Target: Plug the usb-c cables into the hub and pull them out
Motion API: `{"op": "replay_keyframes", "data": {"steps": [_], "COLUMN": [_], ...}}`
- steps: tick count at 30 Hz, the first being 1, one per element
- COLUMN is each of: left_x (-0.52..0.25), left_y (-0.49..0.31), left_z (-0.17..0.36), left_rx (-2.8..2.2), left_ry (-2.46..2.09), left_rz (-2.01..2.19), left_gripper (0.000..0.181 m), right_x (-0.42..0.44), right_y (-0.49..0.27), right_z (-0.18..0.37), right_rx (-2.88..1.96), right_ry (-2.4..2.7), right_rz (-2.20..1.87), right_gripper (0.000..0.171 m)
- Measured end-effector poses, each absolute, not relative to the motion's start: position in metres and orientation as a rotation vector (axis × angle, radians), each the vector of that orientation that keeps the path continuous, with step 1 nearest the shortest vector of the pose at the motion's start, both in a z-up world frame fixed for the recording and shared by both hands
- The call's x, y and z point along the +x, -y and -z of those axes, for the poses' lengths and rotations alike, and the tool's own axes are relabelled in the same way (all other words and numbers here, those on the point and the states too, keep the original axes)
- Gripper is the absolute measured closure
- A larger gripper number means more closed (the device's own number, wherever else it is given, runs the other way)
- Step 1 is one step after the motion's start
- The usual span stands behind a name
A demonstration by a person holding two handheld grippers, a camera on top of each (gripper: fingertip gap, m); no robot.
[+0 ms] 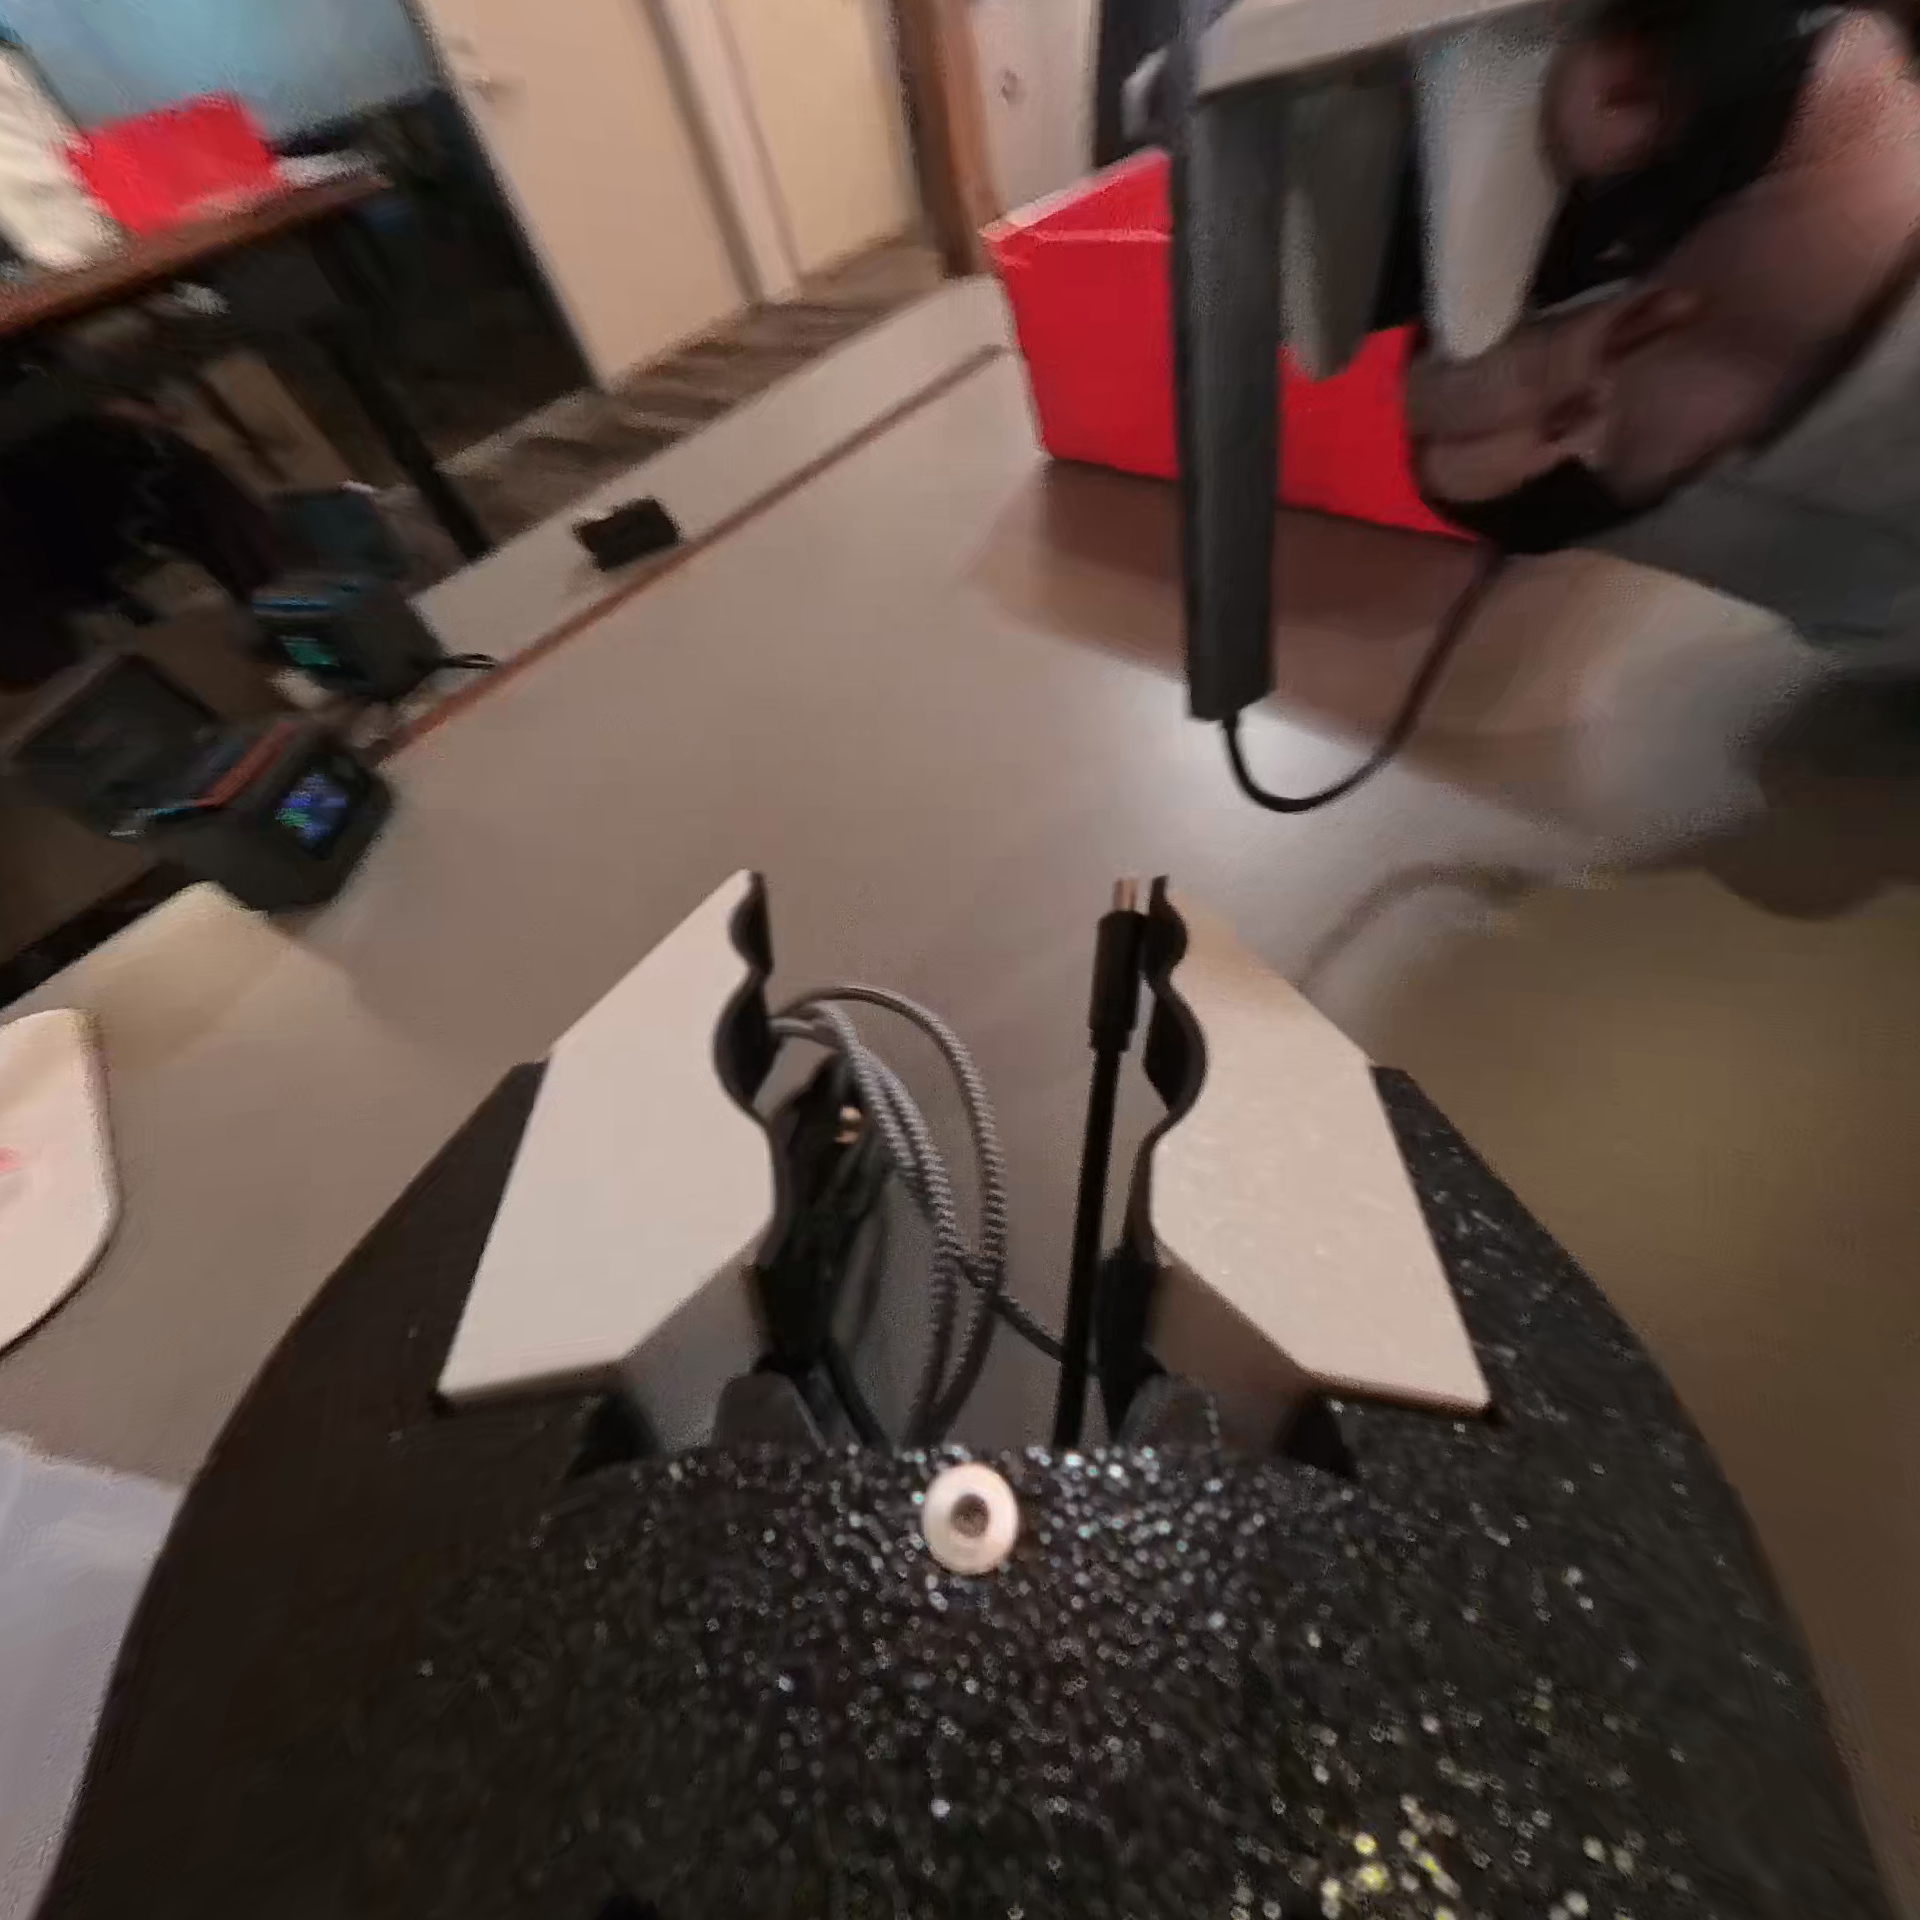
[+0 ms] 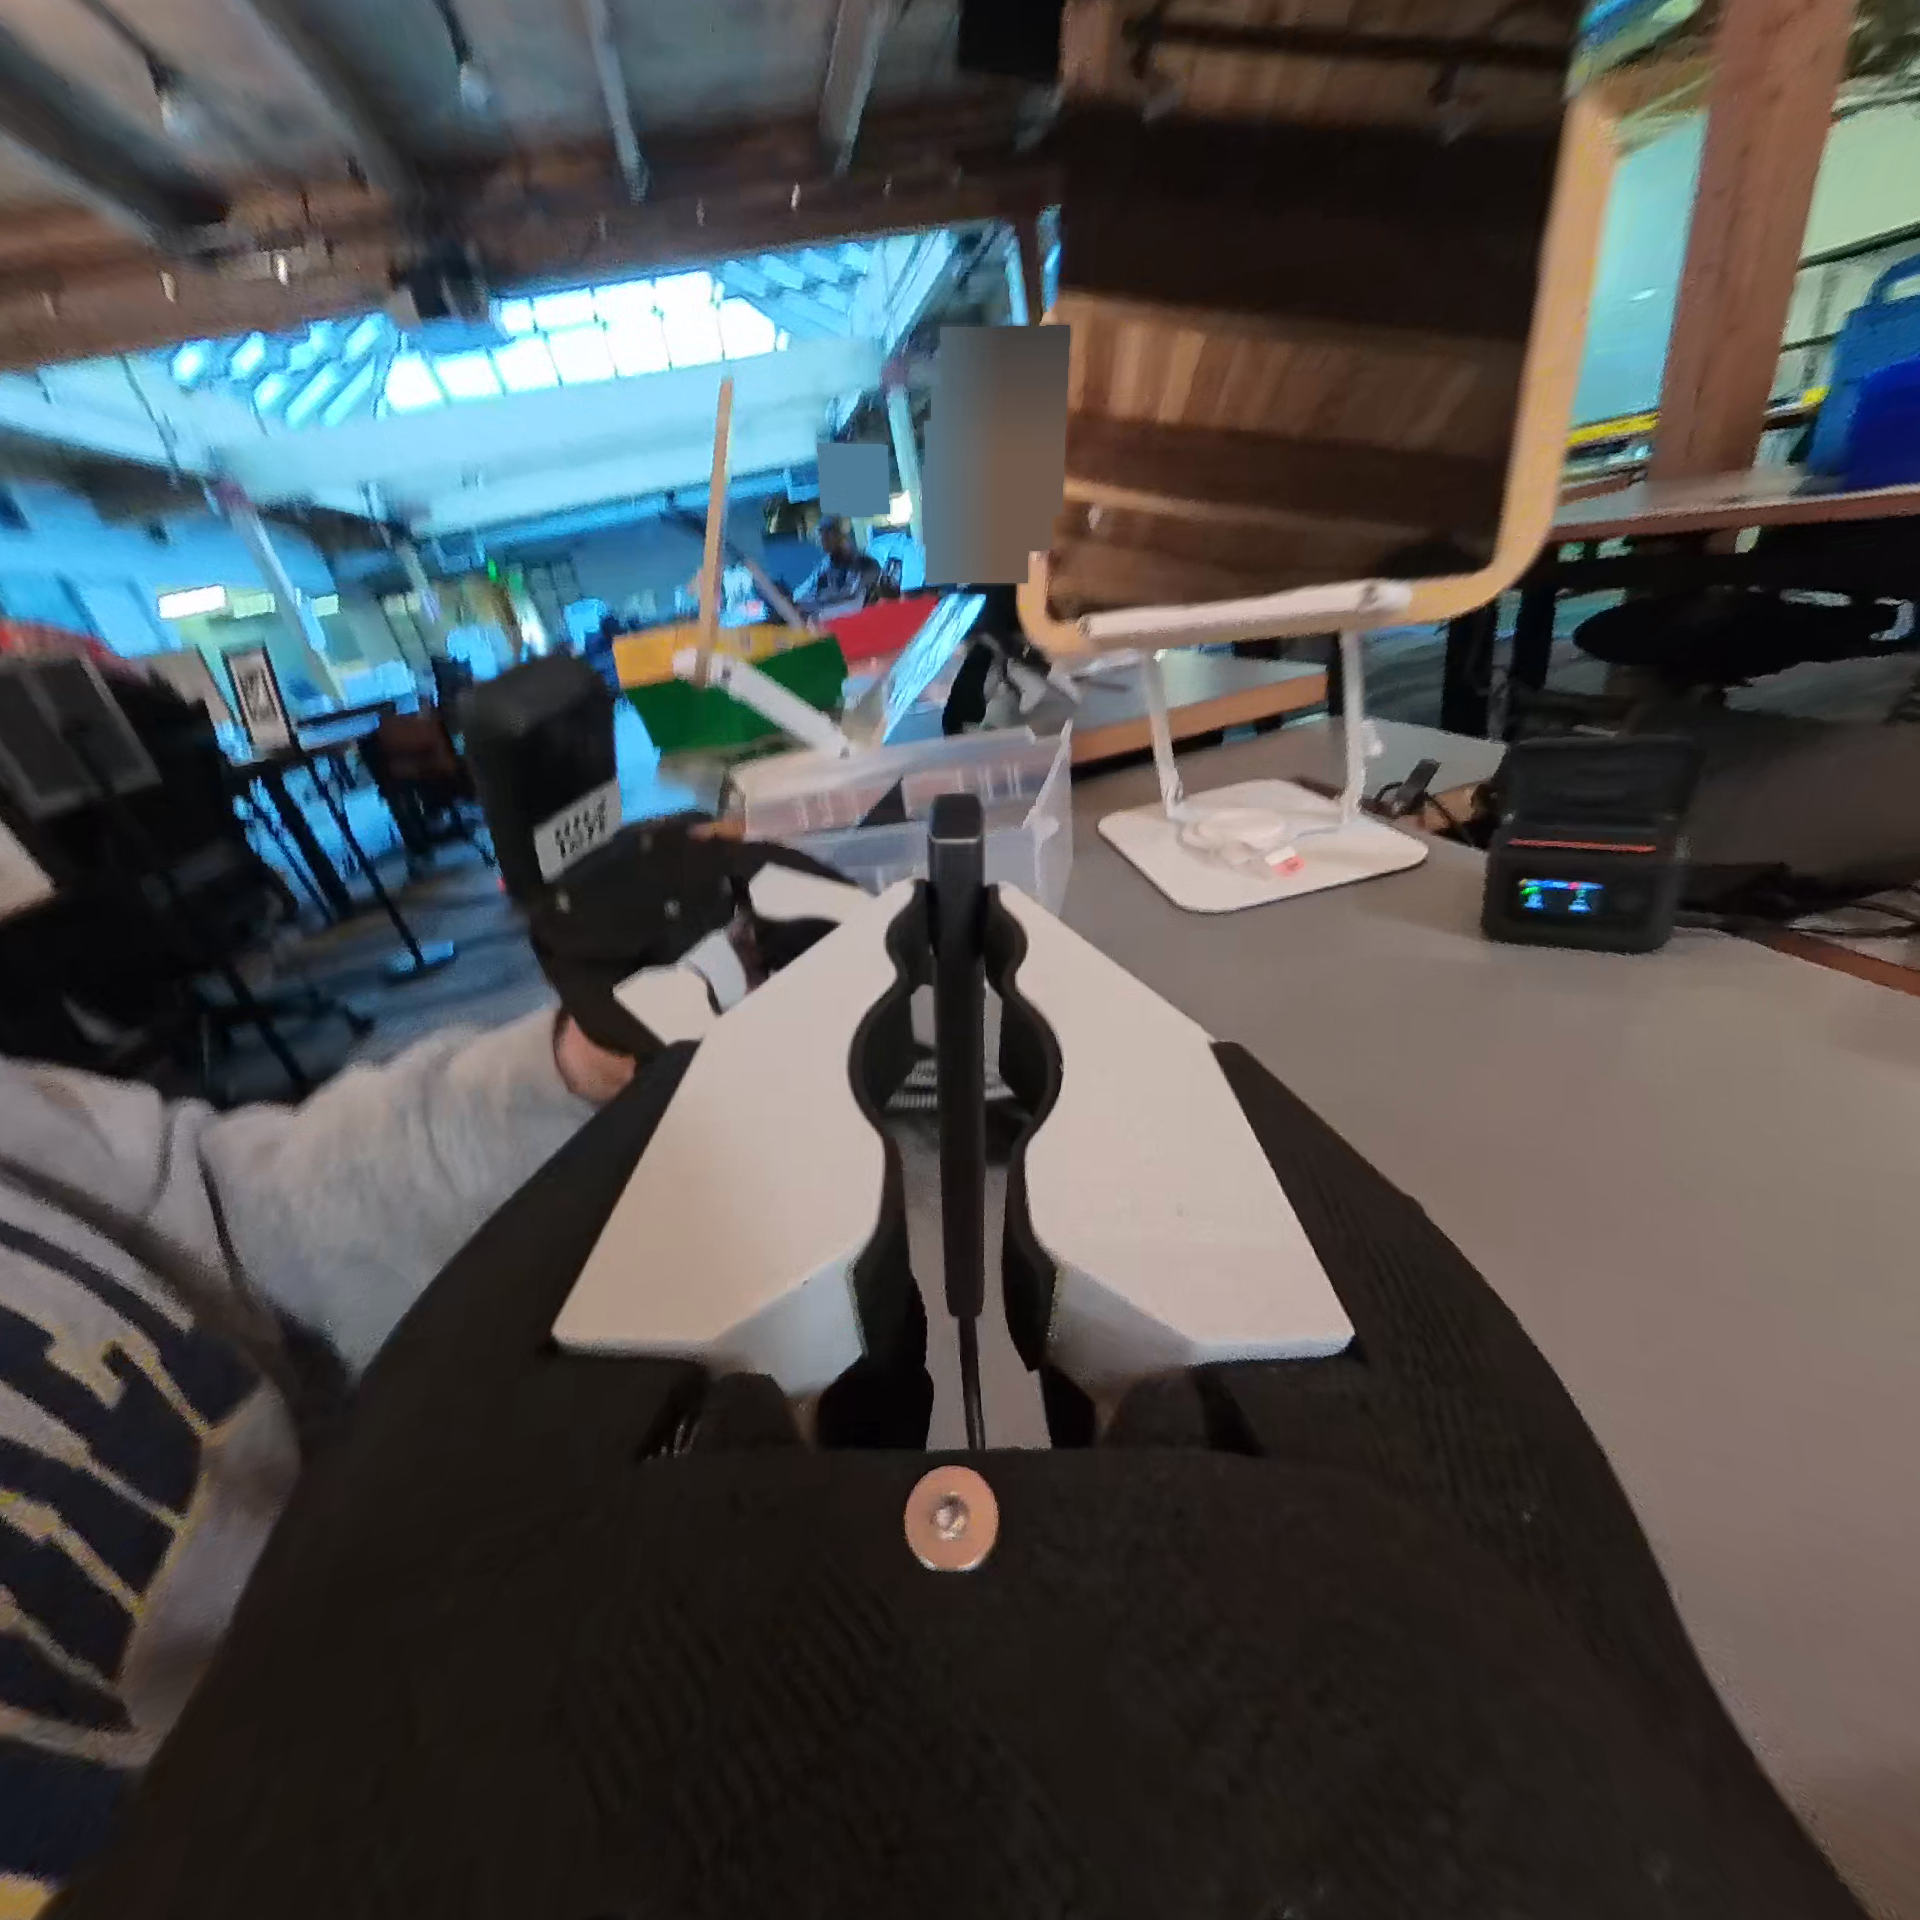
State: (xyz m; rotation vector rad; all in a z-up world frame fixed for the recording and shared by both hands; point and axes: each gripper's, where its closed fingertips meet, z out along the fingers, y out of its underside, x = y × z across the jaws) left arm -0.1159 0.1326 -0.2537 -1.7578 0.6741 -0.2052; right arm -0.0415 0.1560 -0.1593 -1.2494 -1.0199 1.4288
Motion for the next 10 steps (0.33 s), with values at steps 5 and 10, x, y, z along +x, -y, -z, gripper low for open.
{"op": "replay_keyframes", "data": {"steps": [5, 10], "left_x": [-0.144, -0.157], "left_y": [-0.136, -0.130], "left_z": [0.238, 0.231], "left_rx": [-1.582, -1.539], "left_ry": [-0.523, -0.453], "left_rz": [0.056, 0.076], "left_gripper": [0.105, 0.105], "right_x": [-0.003, 0.066], "right_y": [-0.161, -0.215], "right_z": [0.105, 0.053], "right_rx": [-1.181, -1.218], "right_ry": [1.004, 1.162], "right_rz": [-1.385, -0.900], "right_gripper": [0.163, 0.163]}}
